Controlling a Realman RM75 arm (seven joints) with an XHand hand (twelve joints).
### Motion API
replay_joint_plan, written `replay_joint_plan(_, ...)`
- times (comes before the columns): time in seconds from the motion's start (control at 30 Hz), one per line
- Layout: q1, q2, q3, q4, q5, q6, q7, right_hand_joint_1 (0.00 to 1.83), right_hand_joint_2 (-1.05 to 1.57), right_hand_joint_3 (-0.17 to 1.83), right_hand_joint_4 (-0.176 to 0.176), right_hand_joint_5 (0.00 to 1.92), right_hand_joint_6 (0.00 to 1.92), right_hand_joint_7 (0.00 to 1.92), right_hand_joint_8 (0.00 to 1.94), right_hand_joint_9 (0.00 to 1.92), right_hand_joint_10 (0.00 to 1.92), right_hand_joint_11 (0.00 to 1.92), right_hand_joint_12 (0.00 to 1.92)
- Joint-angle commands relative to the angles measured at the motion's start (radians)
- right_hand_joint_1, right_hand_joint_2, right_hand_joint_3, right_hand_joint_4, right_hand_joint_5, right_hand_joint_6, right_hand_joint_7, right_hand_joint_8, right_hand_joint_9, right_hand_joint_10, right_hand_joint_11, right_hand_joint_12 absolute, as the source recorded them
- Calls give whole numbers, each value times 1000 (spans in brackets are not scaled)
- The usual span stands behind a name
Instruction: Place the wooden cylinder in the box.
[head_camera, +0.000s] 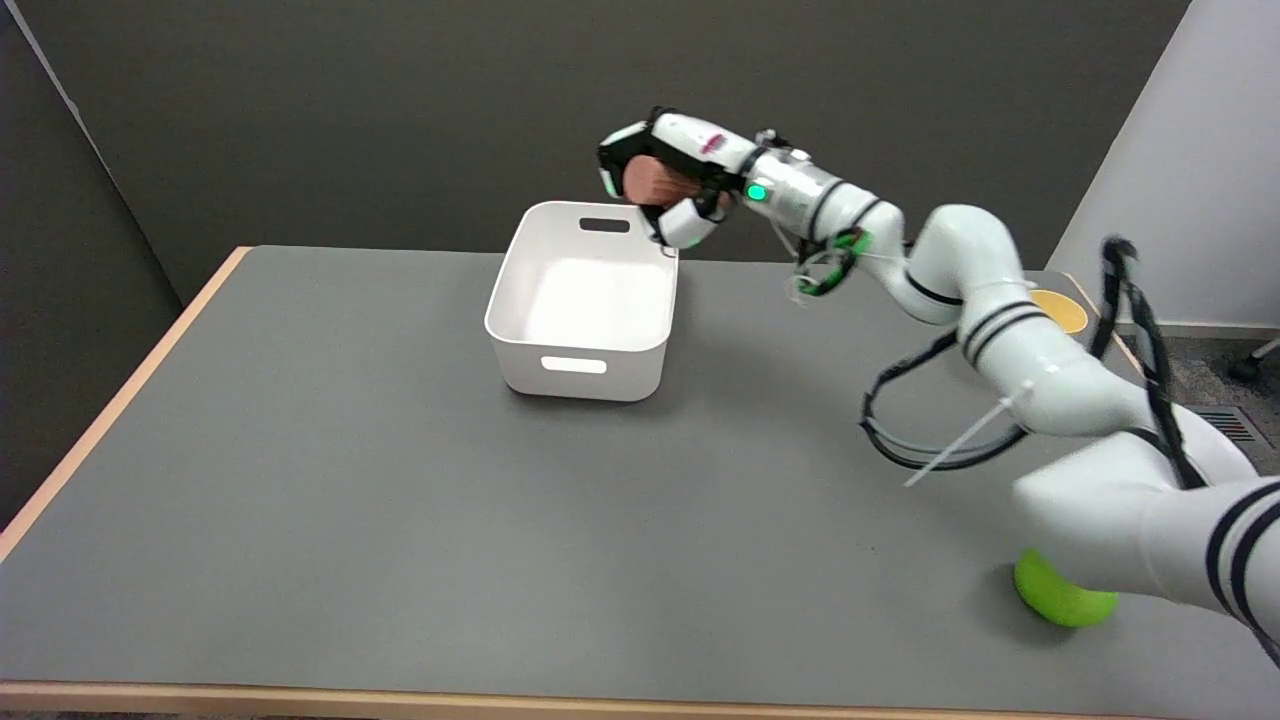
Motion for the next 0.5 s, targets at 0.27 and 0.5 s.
replay_joint_plan(0.27,220,-307,-156,-360,-30,235,-329,1318,804,1148,107,604,1603,726,1941,922,1921,641,1921)
replay_joint_plan(0.5,170,-323,-158,-378,-14,235,-329,1292,902,990,109,574,1585,644,1941,845,1921,479,1921)
